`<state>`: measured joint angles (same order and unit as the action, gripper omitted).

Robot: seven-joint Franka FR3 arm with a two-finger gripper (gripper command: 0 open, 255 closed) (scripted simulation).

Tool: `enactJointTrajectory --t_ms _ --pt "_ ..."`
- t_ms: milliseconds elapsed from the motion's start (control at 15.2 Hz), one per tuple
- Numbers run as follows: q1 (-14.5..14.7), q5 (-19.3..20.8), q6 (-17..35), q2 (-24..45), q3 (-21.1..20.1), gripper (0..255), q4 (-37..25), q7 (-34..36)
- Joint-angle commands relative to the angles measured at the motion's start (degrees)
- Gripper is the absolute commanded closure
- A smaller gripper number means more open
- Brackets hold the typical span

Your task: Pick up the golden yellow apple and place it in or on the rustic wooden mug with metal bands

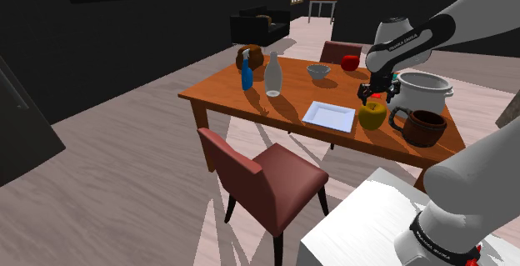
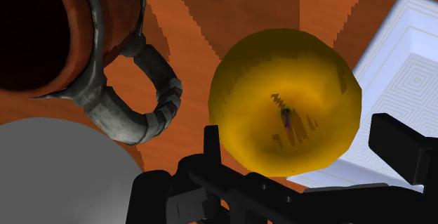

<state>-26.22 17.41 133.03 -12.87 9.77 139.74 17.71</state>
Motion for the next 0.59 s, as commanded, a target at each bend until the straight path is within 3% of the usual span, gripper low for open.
enactJointTrajectory --t_ms 0,66,132,528 --pt "0.0 0.0 0.02 0.01 0.0 0 0.01 0.01" --pt "0.0 0.0 0.01 0.01 0.0 0 0.0 0.0" --pt "0.0 0.0 0.01 0.01 0.0 255 0.0 0.0" --pt "0.0 0.0 0.01 0.01 0.0 255 0.0 0.0"
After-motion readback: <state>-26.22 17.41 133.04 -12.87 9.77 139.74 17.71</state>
